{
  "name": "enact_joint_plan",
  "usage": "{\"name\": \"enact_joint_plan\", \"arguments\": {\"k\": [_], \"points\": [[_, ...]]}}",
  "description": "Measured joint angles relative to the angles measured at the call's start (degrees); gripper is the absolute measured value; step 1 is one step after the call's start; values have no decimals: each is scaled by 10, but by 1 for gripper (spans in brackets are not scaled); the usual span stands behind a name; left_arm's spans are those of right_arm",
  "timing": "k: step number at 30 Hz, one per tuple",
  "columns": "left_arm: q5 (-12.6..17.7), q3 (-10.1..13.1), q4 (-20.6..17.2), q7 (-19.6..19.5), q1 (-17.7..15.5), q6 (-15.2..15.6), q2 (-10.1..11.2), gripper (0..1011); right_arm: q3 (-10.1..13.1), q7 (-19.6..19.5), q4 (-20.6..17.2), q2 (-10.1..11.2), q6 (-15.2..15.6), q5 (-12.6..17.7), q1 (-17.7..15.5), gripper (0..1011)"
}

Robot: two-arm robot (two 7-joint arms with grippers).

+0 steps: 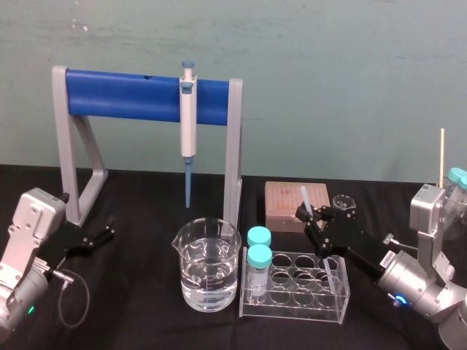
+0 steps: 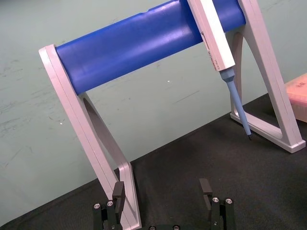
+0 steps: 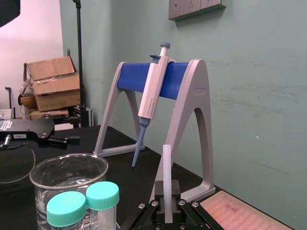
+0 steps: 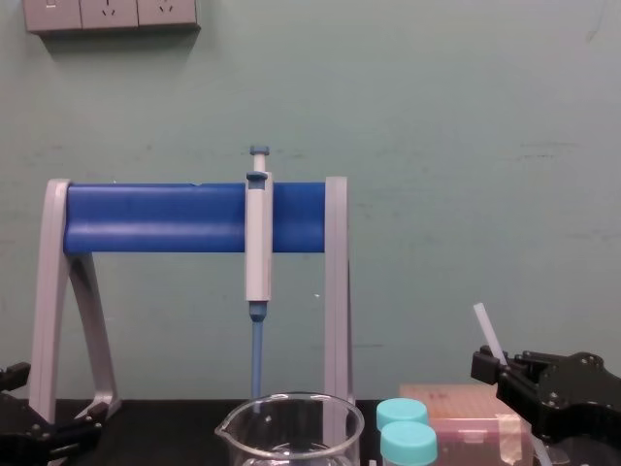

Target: Pick up the stirring rod with one hand, then place it down.

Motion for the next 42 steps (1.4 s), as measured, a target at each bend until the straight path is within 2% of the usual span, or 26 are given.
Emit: {"name": "enact_joint_plan", "arguments": {"k": [9,10,13,14,18,19,22,32,35,39,42], "points": [[0,0,0,0,0,0,0,1001,1,1,0,0,-1,0,0,84],[0,0,0,0,0,0,0,1000,1,2,0,0,-2,0,-1,130],[0,0,0,0,0,0,0,1001,1,2,0,0,-2,0,-1,185],[0,0,0,0,0,0,0,1001,1,2,0,0,-2,1,-1,242],[0,0,0,0,0,0,0,1000,1,2,-1,0,-2,1,-1,357],[0,0,0,0,0,0,0,1000,1,2,-1,0,-2,1,-1,425],[0,0,0,0,0,0,0,1000,1,2,-1,0,-2,1,-1,487],[0,0,0,0,0,0,0,1000,1,3,-1,0,-3,1,-1,821],[0,0,0,0,0,0,0,1000,1,3,-1,0,-3,1,-1,876],[0,0,0,0,0,0,0,1000,1,3,-1,0,-3,1,-1,997],[0,0,0,0,0,0,0,1000,1,3,-1,0,-3,1,-1,1003]]}}
